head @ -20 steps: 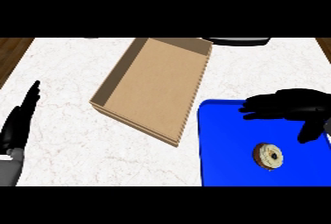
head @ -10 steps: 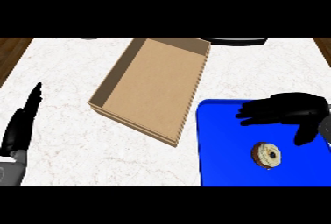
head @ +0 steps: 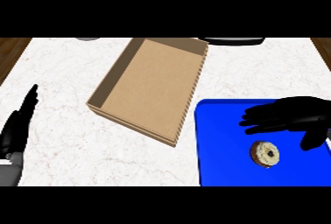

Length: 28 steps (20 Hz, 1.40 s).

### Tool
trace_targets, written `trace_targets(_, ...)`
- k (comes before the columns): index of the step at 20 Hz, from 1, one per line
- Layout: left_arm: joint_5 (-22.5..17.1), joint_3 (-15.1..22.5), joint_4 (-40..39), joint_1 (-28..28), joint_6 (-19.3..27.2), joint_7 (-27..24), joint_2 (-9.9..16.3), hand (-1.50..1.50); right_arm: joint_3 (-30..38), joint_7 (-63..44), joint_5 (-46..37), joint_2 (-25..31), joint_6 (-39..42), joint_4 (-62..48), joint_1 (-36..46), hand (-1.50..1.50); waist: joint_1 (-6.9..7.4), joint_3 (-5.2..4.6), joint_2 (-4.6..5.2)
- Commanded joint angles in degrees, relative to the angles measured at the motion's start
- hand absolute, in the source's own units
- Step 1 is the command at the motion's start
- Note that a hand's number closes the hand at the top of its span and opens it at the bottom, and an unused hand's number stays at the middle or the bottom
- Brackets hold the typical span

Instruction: Pick the cupcake from the tray and place it in the cardboard box

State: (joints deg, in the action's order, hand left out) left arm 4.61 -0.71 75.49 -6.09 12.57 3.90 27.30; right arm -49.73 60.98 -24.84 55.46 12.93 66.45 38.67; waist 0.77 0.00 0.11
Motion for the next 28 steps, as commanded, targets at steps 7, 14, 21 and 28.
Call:
trace_targets(7,0.7,-0.2,5.5,5.6,-0.6,-0.1,-1.7,0.0,-1.6,0.8,-7.4,-4.7,1.6,-2.0,-2.8,-1.5,0.24,0.03,-0.16)
trace_targets(14,2.2,-2.1,-2.3,1.6,-0.9,-3.9,-2.1,0.0,4.6,0.7,-5.0,-10.0,-5.8,-1.8,-6.3,1.5,-0.61,0.01,-0.05)
trace_targets(21,1.8,-3.7,-2.3,-0.1,-3.1,-2.1,-1.7,0.0,12.4,3.1,-5.4,-11.7,-9.8,-3.7,-6.5,1.5,-0.71,0.02,-0.05)
trace_targets(28,2.3,-2.7,-0.5,-1.9,-3.2,-0.6,-1.4,0.0,22.9,-30.0,-3.1,-17.1,-10.3,-20.0,2.4,1.5,1.64,-0.02,0.83)
